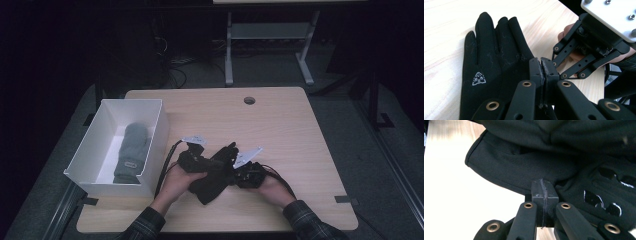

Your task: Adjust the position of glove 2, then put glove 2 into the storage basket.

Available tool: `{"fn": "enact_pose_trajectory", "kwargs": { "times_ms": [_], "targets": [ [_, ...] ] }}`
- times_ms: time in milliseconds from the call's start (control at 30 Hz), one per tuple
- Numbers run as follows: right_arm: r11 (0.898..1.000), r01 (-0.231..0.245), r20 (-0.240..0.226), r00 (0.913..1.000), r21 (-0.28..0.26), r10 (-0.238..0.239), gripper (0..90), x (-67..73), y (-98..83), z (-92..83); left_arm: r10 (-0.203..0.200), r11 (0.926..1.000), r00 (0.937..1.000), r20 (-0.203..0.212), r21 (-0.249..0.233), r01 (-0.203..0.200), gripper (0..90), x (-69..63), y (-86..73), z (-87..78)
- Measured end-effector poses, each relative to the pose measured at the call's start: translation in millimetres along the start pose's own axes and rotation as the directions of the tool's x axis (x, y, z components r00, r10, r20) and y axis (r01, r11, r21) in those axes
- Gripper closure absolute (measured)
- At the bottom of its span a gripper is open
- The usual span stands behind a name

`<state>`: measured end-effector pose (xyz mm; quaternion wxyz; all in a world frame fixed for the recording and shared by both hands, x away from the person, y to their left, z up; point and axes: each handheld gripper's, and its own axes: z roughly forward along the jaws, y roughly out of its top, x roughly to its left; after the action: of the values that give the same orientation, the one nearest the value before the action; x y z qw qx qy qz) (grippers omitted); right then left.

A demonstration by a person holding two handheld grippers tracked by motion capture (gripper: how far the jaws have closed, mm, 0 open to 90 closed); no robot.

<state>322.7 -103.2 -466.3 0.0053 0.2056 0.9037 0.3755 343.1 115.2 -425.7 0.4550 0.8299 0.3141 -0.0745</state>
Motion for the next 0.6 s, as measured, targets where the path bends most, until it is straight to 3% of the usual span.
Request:
{"fn": "enact_pose_trajectory", "kwargs": {
  "times_ms": [100, 167, 367, 500, 600],
  "targets": [
    [1.0, -0.019, -0.012, 0.9998, -0.009, 0.019, 90.0, 2.3, 3.0, 3.4, 0.013, 0.9999, 0.9999, -0.001, 0.01, -0.013, 88.0, -0.2, -0.4, 1.2],
    [1.0, -0.017, -0.009, 0.9998, -0.008, 0.017, 90.0, 2.5, 3.1, 3.4, -0.002, 0.9999, 1.0, 0.0, 0.016, 0.002, 87.9, 0.4, -2.2, 3.3],
    [1.0, 0.014, 0.0, 0.9999, -0.004, -0.014, 90.0, 0.4, 2.0, -0.7, -0.002, 0.9997, 0.9998, 0.019, 0.025, 0.002, 85.5, 0.9, -5.3, 6.9],
    [0.999, -0.022, 0.029, 0.9993, -0.038, 0.023, 82.3, -7.1, -3.9, -22.5, 0.002, 1.0, 0.9992, 0.039, 0.003, -0.002, 78.9, -0.8, -5.2, 4.9],
    [0.995, -0.068, 0.061, 0.9955, -0.071, 0.072, 75.5, -21.8, -15.2, -41.2, 0.006, 0.9997, 0.9992, 0.04, 0.023, -0.007, 83.6, -2.0, -6.3, 6.3]
  ]
}}
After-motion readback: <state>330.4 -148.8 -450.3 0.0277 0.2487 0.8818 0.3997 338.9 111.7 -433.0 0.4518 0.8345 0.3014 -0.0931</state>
